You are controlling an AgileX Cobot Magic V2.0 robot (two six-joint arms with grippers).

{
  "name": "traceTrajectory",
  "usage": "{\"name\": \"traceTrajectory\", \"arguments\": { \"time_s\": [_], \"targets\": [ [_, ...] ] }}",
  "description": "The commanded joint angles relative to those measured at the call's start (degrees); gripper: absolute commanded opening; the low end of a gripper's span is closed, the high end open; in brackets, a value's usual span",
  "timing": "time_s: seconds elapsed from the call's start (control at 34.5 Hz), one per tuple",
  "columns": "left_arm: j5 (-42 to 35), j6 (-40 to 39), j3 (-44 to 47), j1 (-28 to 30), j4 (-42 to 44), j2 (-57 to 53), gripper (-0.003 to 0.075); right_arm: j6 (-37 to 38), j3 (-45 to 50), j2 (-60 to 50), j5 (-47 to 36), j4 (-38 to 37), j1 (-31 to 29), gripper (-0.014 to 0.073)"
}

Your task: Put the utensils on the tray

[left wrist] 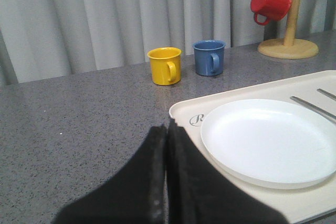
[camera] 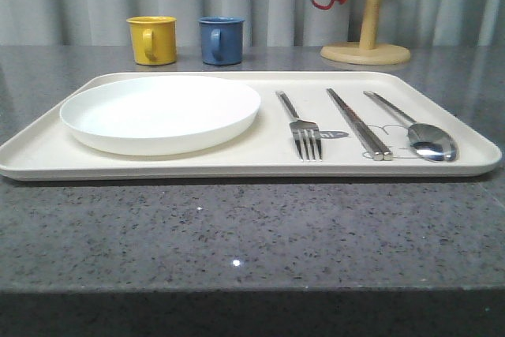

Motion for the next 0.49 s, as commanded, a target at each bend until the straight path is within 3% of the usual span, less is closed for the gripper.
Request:
{"name": "traceTrajectory", "arguments": {
  "time_s": [0.0, 0.46],
  "targets": [
    [-4.8, -0.6, -1.6, -0.1, -0.1, 0.5, -0.0018, -2.6, 7.3, -8.0, -10.1, -1.7, -0.1, -0.0049],
    [-4.8, -0.6, -1.6, -0.1, -0.1, 0.5, -0.0018, -5.5, 52.5, -42.3, -45.1, -3.0, -0.1, -0.0049]
  ]
}}
